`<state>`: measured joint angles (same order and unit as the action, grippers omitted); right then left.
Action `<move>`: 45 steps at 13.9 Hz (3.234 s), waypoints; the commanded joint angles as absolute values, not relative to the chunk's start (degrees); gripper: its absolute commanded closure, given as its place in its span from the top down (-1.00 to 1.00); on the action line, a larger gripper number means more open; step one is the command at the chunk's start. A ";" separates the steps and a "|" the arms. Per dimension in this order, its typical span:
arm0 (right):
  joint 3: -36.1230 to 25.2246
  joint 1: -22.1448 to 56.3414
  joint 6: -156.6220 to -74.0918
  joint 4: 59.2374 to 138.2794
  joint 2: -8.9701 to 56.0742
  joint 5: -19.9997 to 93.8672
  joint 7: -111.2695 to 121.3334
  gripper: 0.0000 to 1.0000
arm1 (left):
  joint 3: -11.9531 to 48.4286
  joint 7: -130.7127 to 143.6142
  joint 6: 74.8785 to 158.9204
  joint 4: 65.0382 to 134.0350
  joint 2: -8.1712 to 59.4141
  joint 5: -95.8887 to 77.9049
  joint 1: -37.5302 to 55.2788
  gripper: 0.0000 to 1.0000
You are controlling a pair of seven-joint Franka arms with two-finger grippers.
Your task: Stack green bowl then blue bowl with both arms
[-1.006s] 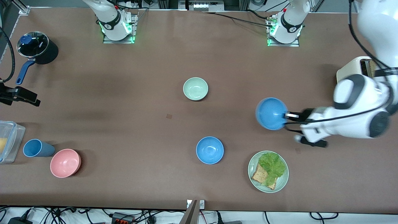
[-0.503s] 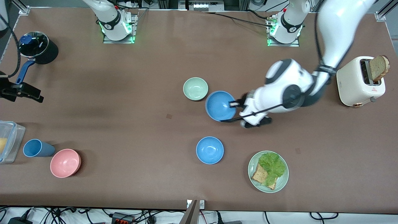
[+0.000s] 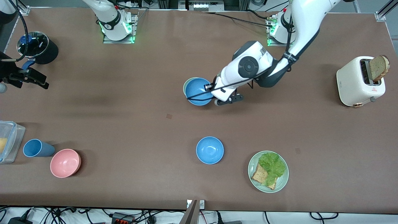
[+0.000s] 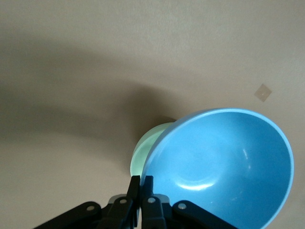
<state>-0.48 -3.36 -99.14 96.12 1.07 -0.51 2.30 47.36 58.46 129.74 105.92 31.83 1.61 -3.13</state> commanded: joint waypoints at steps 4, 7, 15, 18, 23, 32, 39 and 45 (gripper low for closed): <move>-0.62 -2.55 -98.17 96.42 0.09 -1.05 3.43 1.00 | 46.76 60.03 137.02 112.06 30.06 2.90 -1.32 -1.00; -0.70 -2.55 -98.17 95.63 0.70 -1.05 3.60 1.00 | 46.49 60.38 137.11 112.24 31.28 5.09 0.00 -0.99; -0.70 -2.64 -98.26 95.18 0.88 -0.44 2.82 1.00 | 44.56 64.07 139.75 112.24 33.75 10.11 2.11 -0.65; -0.79 -2.64 -98.44 95.10 0.79 -0.35 2.37 1.00 | 45.08 63.98 136.16 111.36 32.96 10.11 -0.69 -0.03; -0.88 -2.72 -98.26 95.19 0.62 -0.44 2.29 1.00 | 52.45 62.59 121.66 104.16 31.03 10.11 -11.31 0.12; -0.79 -2.64 -98.00 95.19 0.53 -0.88 2.46 1.00 | 54.23 27.37 103.10 87.98 32.17 10.19 -28.63 1.00; -0.70 -2.55 -97.82 95.27 0.70 -0.53 2.64 1.00 | 38.70 8.72 103.18 88.77 21.54 9.32 -26.47 1.00; -0.70 -2.55 -97.82 95.27 0.70 -0.44 2.81 1.00 | 20.36 5.28 102.84 95.62 7.93 6.33 -17.02 1.00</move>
<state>-0.59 -2.82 -98.58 95.50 1.02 -0.51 2.57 28.69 6.88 103.49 91.23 14.49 7.83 -23.82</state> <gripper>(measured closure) 0.000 0.000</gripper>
